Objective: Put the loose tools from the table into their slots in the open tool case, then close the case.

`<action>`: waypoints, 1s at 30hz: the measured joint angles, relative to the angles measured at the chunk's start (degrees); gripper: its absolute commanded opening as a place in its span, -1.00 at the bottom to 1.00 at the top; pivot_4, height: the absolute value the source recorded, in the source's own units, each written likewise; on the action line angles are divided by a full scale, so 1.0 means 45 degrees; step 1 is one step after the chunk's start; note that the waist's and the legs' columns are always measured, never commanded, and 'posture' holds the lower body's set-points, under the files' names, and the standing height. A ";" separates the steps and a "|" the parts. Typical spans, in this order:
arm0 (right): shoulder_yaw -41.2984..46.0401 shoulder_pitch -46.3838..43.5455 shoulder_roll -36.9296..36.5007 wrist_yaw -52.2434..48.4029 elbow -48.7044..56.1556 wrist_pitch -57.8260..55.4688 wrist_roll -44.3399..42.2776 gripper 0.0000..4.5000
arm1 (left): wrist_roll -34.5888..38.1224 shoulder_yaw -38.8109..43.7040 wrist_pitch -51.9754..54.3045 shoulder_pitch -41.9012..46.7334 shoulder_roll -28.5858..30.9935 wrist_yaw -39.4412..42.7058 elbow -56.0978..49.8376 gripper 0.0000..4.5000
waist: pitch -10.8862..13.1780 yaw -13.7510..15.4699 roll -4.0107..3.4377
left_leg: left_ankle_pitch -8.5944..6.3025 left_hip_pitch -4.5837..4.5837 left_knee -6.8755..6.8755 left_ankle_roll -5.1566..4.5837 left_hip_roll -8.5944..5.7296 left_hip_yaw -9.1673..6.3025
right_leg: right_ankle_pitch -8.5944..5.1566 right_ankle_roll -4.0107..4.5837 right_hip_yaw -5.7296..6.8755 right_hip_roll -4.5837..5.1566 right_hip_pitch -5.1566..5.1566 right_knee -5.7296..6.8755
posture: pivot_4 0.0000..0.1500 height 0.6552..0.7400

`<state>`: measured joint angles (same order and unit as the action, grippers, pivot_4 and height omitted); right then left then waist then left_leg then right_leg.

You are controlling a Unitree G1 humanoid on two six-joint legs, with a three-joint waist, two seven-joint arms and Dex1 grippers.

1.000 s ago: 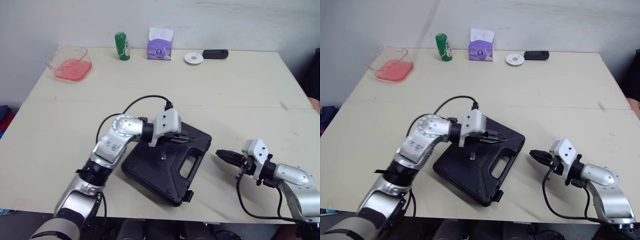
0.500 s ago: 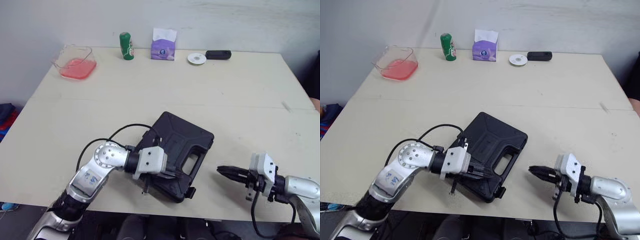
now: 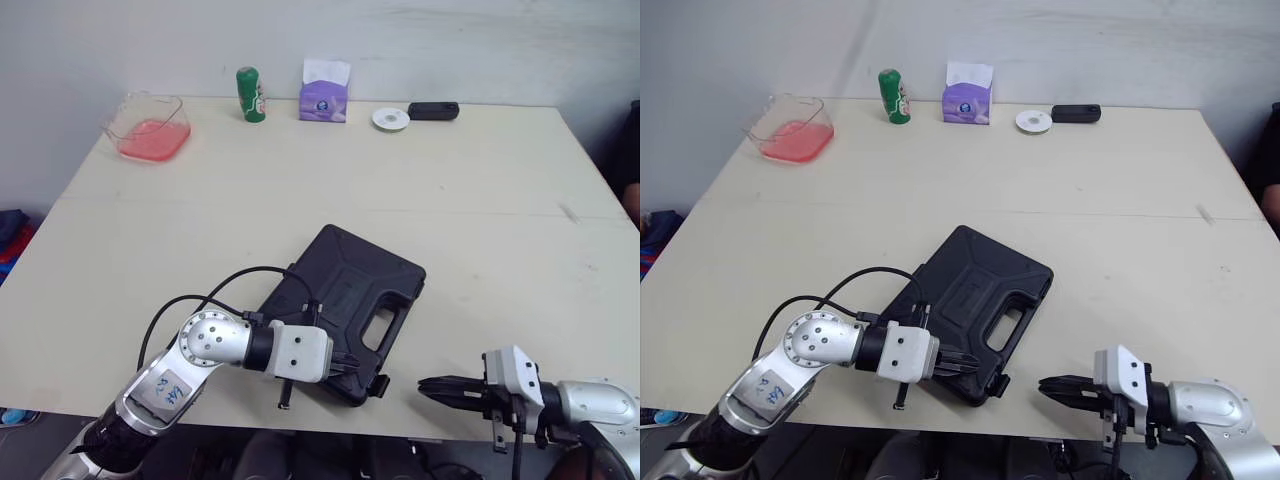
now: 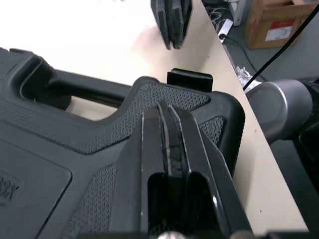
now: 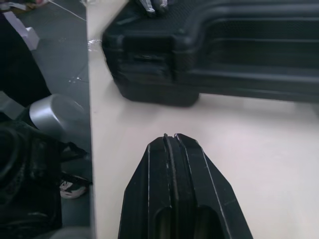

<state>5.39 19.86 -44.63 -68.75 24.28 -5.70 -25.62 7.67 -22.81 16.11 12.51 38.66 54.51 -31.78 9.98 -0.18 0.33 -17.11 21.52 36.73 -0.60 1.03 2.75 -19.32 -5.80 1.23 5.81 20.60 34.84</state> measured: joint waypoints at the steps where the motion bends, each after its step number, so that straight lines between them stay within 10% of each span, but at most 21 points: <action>1: -0.0200 0.0102 0.0004 0.0042 0.0103 -0.0054 0.0053 -0.97 | 0.0000 0.0013 -0.0034 -0.0148 0.0066 -0.0084 -0.0004 -1.00 | -0.0025 -0.0001 0.0013 | -0.0001 -0.0085 -0.0081 0.0004 0.0001 0.0004 | -0.0040 0.0073 0.0000 0.0000 -0.0073 -0.0050 | 1.00 1.00; 30: -0.2606 -0.0940 0.1067 0.1769 0.0638 -0.0521 0.0710 -0.97 | -0.0005 -0.0057 0.0077 -0.0790 0.0187 -0.0593 -0.0223 -1.00 | -0.0331 0.0031 -0.0003 | -0.0026 -0.0279 -0.0284 0.0050 0.0033 0.0006 | -0.0164 0.0288 0.0008 -0.0034 -0.0246 -0.0213 | 1.00 1.00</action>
<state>-6.34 15.63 -39.83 -60.79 27.15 -8.04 -22.43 7.65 -23.07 16.46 8.96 39.50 51.84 -32.78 8.49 -0.04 0.31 -17.23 20.26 35.45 -0.38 1.18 2.78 -20.05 -4.51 1.26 5.66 19.49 33.88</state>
